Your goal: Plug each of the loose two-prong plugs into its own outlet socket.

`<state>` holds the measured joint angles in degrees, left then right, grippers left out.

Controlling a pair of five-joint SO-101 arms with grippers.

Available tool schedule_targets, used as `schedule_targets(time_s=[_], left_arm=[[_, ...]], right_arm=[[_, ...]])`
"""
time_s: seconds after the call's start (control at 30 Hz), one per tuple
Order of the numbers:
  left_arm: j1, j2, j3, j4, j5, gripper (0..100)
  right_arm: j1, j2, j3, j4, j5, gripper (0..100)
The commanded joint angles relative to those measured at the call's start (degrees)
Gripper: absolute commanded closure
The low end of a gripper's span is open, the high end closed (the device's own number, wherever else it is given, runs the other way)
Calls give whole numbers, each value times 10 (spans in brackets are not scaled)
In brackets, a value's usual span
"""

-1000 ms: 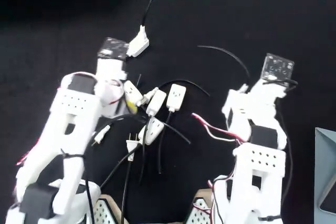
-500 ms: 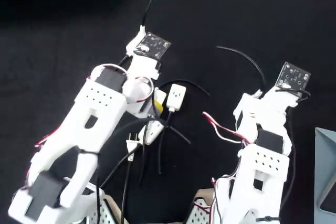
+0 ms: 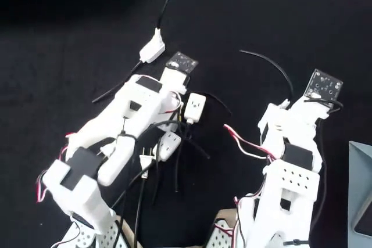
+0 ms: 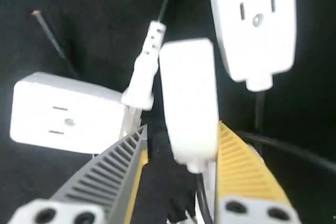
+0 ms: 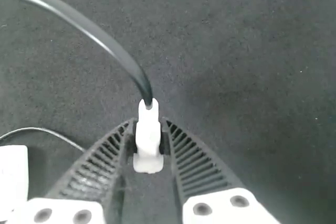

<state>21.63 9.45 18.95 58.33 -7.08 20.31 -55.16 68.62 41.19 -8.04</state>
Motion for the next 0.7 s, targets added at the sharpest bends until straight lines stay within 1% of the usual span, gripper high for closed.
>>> schedule_targets(time_s=[0.0,0.07,0.2,0.4,0.53,0.67], left_arm=[[-2,4,-43,-7,41,802],[-3,3,-44,-7,43,819],[-3,-33,-43,6,32,923],[-8,-159,-45,91,-47,968],[-46,-239,-45,147,-118,972],[-98,-286,-45,198,-213,972]], right_arm=[[-10,-15,0,-10,-7,987],[-18,-15,0,-10,-7,987],[-18,-15,0,-10,-7,987],[-18,-15,0,-10,-7,987],[-18,-15,0,-9,-7,987],[-18,-15,0,-9,-7,987]])
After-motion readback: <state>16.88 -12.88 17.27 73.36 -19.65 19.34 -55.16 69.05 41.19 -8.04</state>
